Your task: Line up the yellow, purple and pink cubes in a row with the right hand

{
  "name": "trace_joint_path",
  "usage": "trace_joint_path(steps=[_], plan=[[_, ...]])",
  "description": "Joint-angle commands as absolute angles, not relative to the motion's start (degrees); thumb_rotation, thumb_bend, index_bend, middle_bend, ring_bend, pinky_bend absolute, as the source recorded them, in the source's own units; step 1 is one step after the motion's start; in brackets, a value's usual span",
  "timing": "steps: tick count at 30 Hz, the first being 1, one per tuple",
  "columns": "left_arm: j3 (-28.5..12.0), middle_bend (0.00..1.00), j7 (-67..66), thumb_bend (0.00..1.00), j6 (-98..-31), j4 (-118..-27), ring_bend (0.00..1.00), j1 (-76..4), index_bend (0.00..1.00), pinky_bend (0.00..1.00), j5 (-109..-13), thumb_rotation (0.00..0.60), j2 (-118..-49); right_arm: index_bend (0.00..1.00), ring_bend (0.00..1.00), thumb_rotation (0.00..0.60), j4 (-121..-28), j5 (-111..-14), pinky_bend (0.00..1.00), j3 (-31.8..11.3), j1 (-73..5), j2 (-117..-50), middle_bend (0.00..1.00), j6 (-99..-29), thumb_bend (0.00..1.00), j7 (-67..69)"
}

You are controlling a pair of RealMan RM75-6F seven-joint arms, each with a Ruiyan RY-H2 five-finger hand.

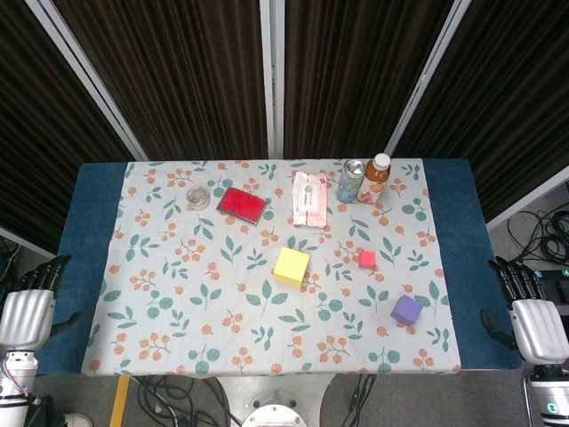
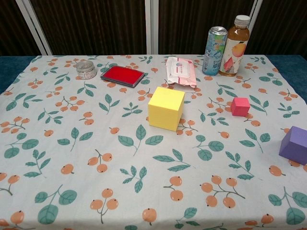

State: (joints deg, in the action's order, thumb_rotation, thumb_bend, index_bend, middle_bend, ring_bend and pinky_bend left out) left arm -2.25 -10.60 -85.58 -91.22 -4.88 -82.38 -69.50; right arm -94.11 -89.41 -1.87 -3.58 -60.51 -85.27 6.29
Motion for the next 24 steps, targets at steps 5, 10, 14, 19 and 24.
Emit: trace_joint_path(steps=[5,10,14,19,24], plan=[[-2.2,0.22,-10.4,0.19,-85.3,-91.5,0.17,-4.8,0.14,0.23,-82.5,0.600,-69.5,0.02,0.00,0.600,-94.5,-89.3,0.00,-1.8,-3.6,-60.4,0.04,-85.0,0.32,6.0],[-2.1,0.22,-10.2,0.19,-85.4,-91.7,0.17,-4.7,0.14,0.23,-82.8,0.600,-69.3,0.02,0.00,0.600,-94.8,-89.7,0.00,-1.6,-3.7,-60.3,0.05,-84.8,0.31,5.7],[-2.0,0.22,-9.9,0.19,-85.4,-91.7,0.17,-4.6,0.14,0.23,-82.9,0.600,-69.2,0.02,0.00,0.600,-95.7,-90.5,0.00,-1.4,-5.0,-60.0,0.07,-83.1,0.25,4.6],[-1.8,0.22,-9.5,0.19,-85.4,-91.6,0.17,-4.4,0.14,0.23,-83.2,0.600,-69.2,0.02,0.00,0.600,-99.8,-90.3,0.00,-2.0,-9.3,-60.3,0.09,-76.5,0.13,0.5],[-1.8,0.22,-9.0,0.19,-85.7,-91.4,0.17,-4.2,0.14,0.23,-83.4,0.600,-69.2,0.02,0.00,0.600,-104.2,-86.9,0.00,-4.1,-14.9,-61.9,0.10,-68.3,0.05,-4.6]])
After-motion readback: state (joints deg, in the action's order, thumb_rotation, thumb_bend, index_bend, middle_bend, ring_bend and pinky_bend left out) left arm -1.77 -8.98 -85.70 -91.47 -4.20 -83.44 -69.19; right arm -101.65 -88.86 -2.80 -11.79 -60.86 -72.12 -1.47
